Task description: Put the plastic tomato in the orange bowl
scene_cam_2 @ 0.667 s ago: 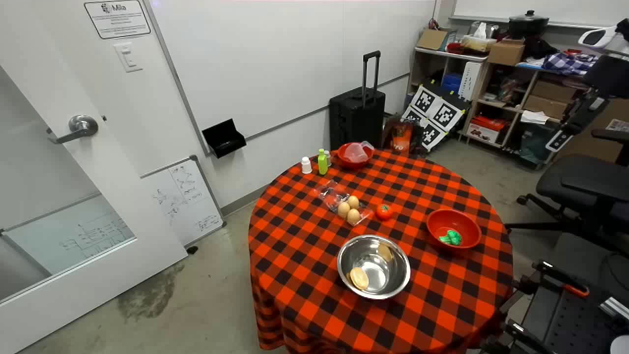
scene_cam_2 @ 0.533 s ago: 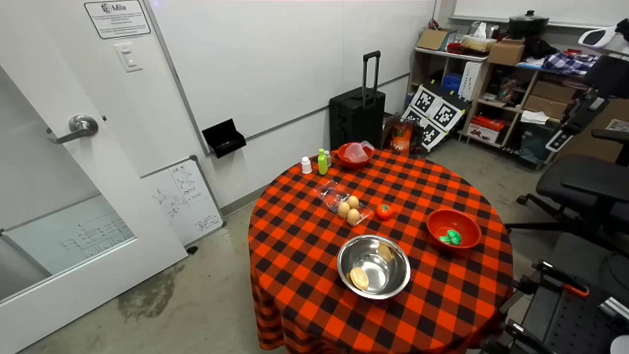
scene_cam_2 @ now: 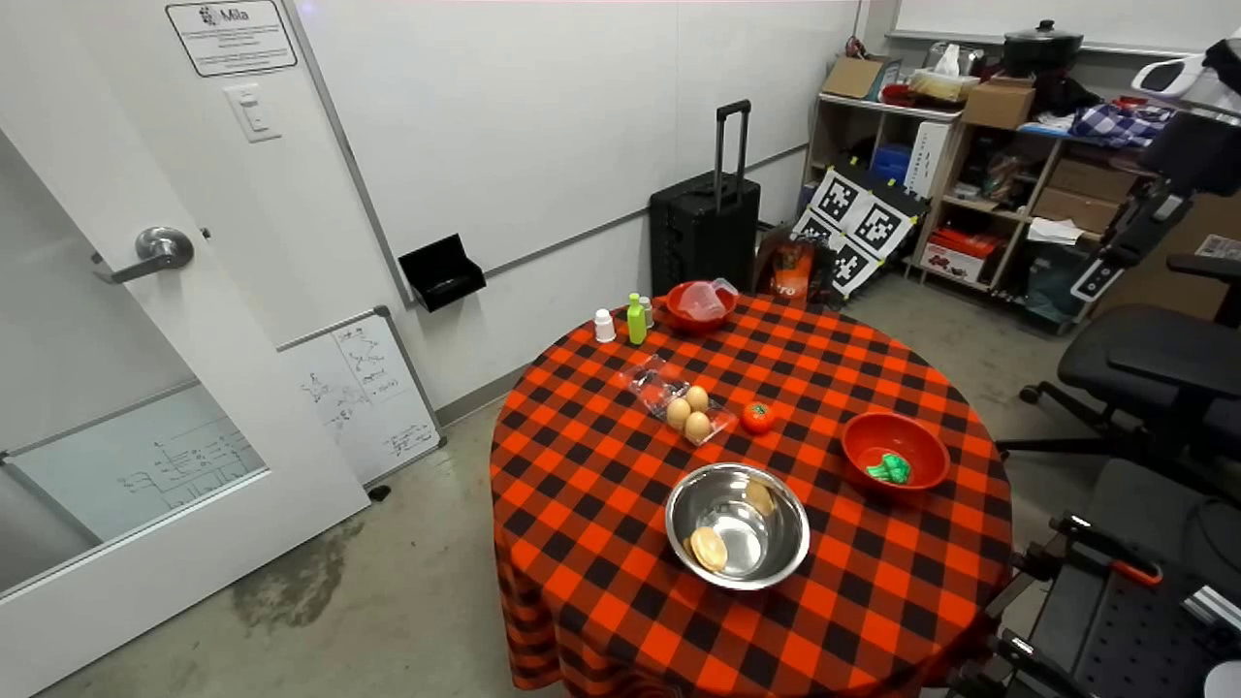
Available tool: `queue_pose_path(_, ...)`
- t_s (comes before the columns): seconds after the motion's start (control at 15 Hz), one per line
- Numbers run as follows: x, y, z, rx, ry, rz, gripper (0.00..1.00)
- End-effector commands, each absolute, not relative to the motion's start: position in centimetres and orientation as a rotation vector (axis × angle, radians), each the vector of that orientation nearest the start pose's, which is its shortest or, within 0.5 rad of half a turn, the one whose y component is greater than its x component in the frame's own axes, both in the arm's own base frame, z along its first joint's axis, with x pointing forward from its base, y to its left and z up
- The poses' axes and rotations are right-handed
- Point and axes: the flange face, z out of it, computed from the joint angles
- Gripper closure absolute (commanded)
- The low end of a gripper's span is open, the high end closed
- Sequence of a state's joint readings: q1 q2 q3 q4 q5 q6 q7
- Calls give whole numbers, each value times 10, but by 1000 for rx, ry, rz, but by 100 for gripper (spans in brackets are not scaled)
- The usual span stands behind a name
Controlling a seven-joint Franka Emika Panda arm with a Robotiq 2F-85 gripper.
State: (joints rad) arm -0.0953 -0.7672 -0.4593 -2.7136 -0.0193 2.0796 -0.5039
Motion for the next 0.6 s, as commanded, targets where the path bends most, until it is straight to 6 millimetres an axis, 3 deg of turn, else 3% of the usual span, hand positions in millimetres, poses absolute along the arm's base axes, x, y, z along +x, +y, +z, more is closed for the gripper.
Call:
queue_pose_path(0.0, 321, -170, 430, -2946, -129, -267, 0)
queue_pose_path(0.2, 355, -163, 418, -2982, -205, -241, 0)
queue_pose_path(0.53, 427, -146, 376, -3047, -337, -144, 0)
